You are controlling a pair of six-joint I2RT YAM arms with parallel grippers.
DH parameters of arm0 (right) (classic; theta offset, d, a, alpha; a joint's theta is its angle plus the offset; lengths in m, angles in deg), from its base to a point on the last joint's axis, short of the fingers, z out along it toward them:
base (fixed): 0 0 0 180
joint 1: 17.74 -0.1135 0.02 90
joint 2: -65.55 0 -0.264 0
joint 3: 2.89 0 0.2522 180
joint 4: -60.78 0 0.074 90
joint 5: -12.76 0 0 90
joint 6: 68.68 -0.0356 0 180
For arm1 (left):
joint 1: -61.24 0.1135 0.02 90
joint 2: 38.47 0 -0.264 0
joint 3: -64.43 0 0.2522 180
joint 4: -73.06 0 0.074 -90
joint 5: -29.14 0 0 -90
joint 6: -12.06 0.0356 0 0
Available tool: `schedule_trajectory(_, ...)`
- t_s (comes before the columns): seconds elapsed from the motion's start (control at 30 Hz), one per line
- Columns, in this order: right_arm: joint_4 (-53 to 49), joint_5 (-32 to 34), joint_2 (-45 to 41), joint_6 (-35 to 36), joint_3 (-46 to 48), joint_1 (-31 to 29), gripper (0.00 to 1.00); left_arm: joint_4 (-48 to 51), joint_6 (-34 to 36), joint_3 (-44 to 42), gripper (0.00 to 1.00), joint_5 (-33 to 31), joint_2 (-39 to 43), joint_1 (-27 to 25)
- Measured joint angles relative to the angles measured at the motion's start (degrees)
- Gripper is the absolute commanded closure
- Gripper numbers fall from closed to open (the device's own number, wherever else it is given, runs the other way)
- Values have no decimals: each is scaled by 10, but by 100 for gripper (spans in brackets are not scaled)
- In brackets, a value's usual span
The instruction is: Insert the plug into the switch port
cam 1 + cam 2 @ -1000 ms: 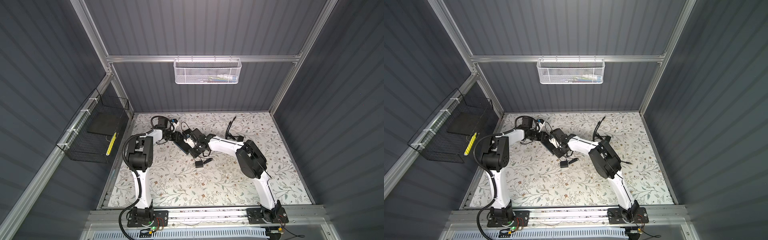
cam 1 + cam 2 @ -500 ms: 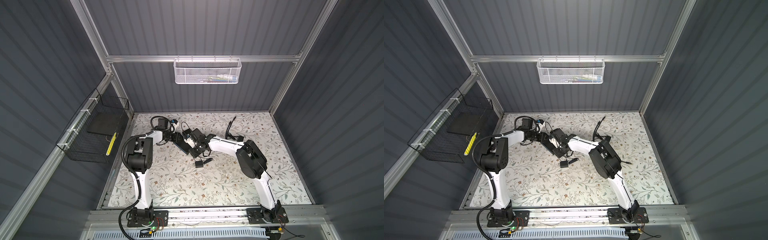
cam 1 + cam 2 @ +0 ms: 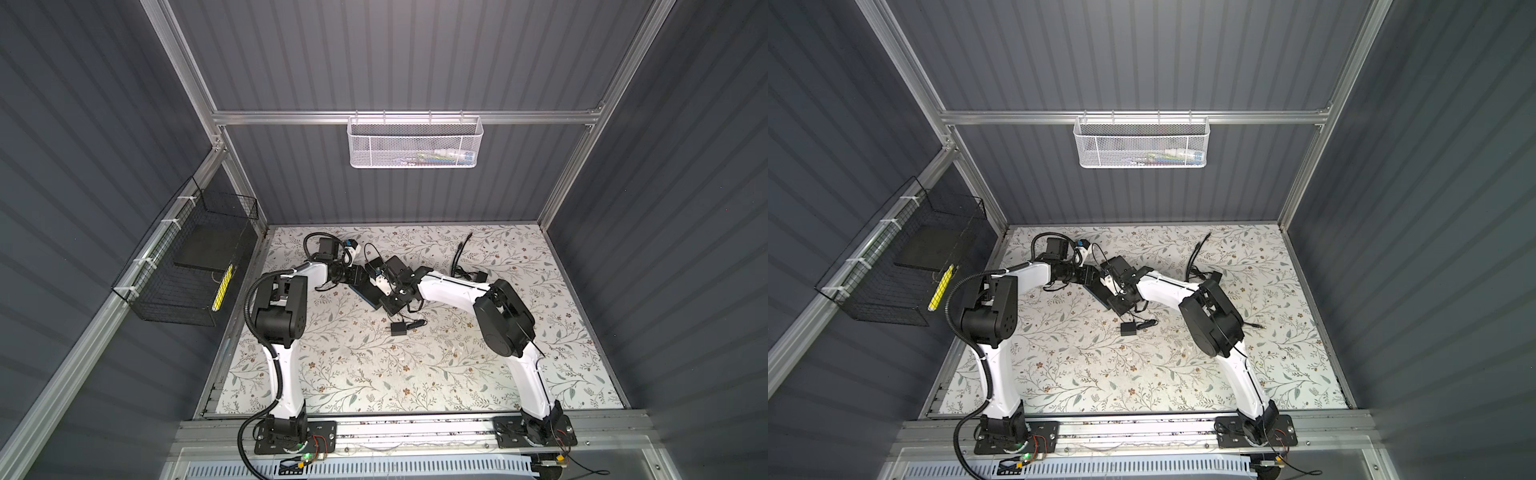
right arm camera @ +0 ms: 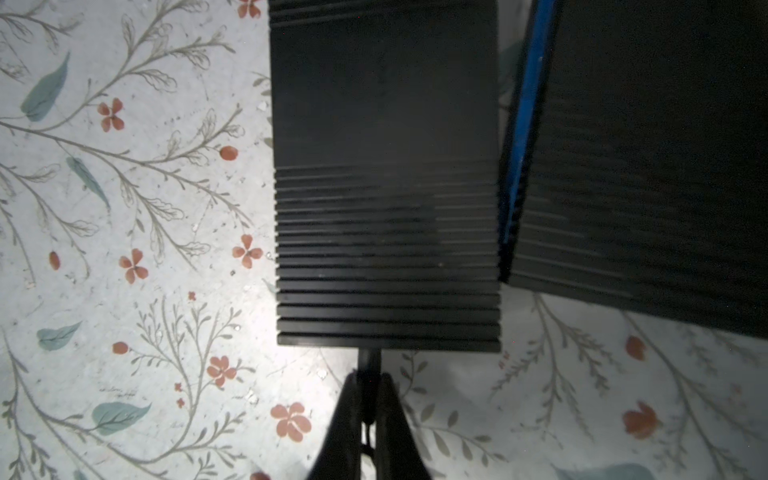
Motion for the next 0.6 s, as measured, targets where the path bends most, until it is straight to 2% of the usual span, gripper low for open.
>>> schedule_trajectory(0.33,-52,8,11,2,-33,2,92,-21,-9,-12,53,2,3,-8)
schedule_trajectory(0.6,-55,10,15,2,-36,3,92,-28,-12,-15,54,2,3,-10)
